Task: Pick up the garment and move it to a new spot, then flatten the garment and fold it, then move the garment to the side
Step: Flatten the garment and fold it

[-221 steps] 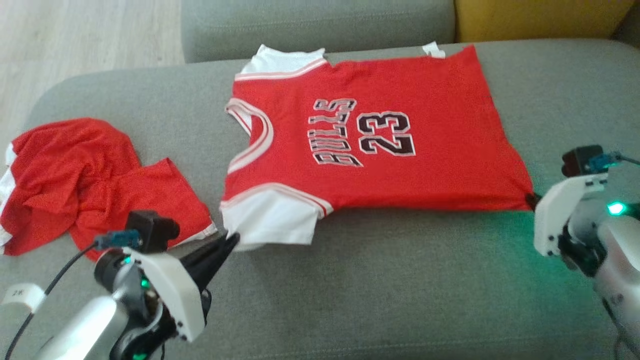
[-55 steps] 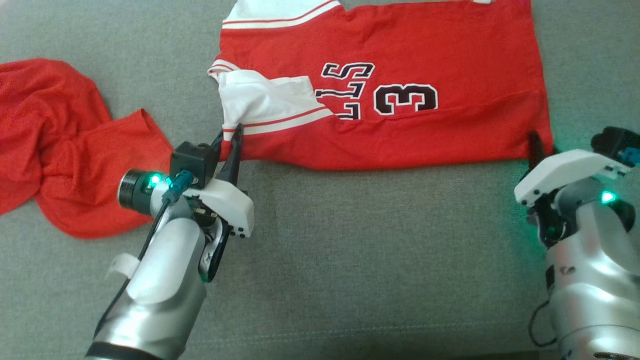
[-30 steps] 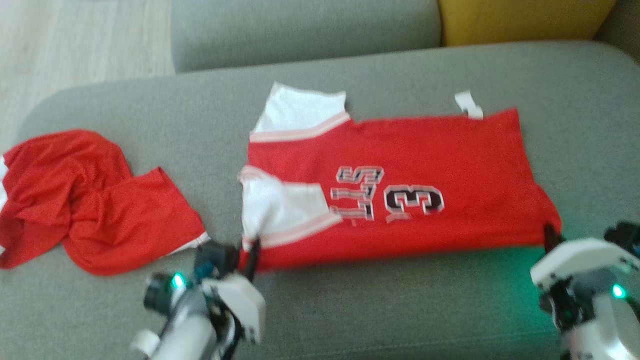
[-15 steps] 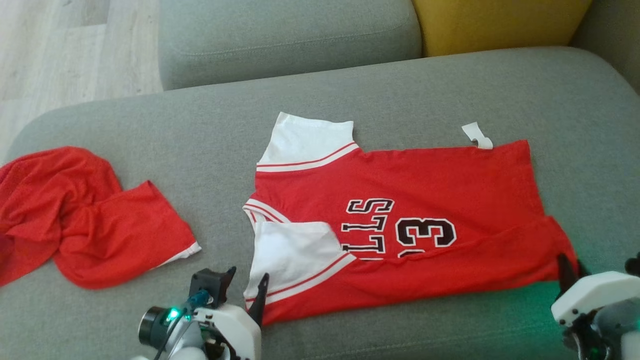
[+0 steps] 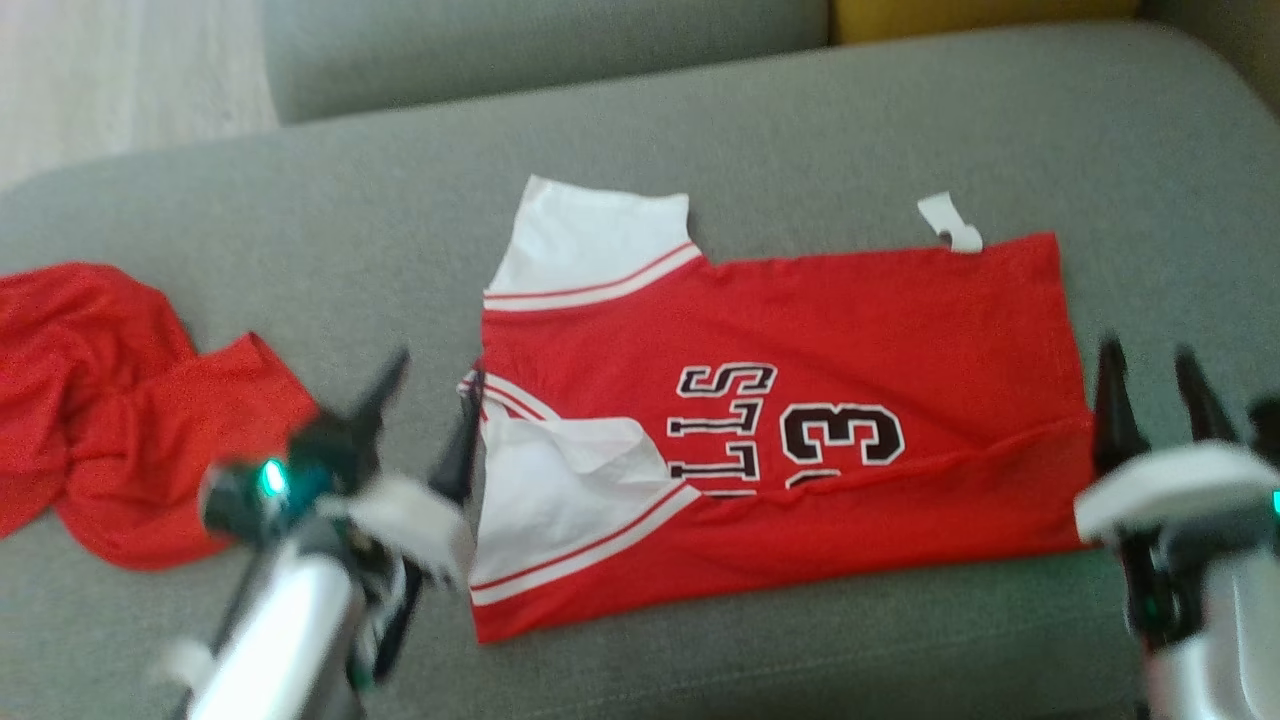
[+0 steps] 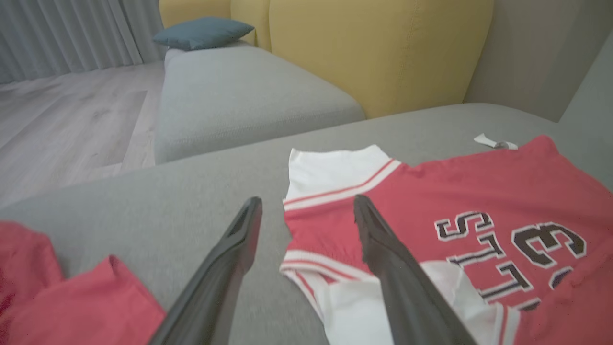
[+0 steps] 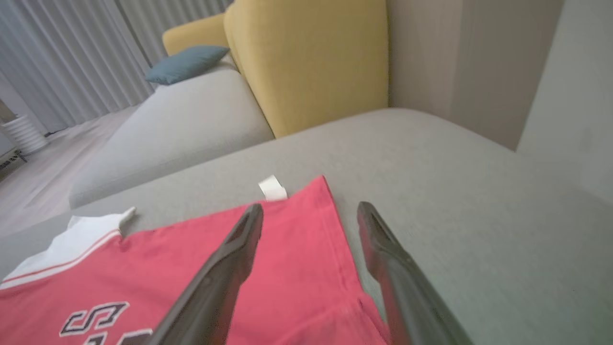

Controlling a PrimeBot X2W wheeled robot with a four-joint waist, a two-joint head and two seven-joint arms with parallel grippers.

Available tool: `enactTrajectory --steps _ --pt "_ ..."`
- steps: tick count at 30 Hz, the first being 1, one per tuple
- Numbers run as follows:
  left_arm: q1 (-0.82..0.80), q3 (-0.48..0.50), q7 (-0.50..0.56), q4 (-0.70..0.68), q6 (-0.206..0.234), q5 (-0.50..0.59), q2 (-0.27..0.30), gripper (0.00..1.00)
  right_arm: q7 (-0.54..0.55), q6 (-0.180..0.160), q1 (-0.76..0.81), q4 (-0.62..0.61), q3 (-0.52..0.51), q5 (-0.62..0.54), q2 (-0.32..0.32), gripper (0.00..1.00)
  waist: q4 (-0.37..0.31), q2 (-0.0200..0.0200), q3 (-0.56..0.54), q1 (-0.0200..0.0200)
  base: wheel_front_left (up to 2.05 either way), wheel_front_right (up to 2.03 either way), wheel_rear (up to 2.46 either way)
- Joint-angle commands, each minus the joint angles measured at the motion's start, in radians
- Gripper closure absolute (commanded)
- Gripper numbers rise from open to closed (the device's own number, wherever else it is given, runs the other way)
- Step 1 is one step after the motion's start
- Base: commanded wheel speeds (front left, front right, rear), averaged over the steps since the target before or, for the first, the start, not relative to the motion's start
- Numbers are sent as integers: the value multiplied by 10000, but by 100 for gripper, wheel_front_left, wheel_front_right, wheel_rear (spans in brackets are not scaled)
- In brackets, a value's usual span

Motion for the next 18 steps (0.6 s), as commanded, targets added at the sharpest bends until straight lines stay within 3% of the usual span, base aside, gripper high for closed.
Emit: enactTrajectory --steps 1,4,5,6,9,15,18 --pt "-989 471 8 -472 -94 93 353 0 -279 37 -915 -509 466 -194 -90 0 -209 -1 511 0 0 0 0" --pt "-2045 443 356 -599 -513 214 681 0 -510 37 -1576 -563 795 -365 -90 0 -379 -1 1053 0 0 0 0" --pt "-2447 371 591 -569 -800 181 764 0 -544 37 -1797 -579 881 -426 -90 0 -426 -1 1260 0 0 0 0" --pt "-3347 168 1160 -320 -1425 169 944 0 -611 37 -2213 -616 980 -534 -90 0 -487 -1 1648 0 0 0 0" --pt "-4793 -95 1853 385 -2079 130 1182 0 -671 37 -2792 -602 1145 -619 -90 0 -648 -1 2216 0 0 0 0" --pt "-7099 -590 2961 2044 -2428 -577 1541 0 -743 37 -3698 -637 1731 -663 -90 0 -1068 -1 3111 0 0 0 0" --pt "-8209 -1583 3486 2727 -2442 -1282 1913 0 -792 37 -4165 -673 2060 -565 -90 0 -1356 -1 3522 0 0 0 0"
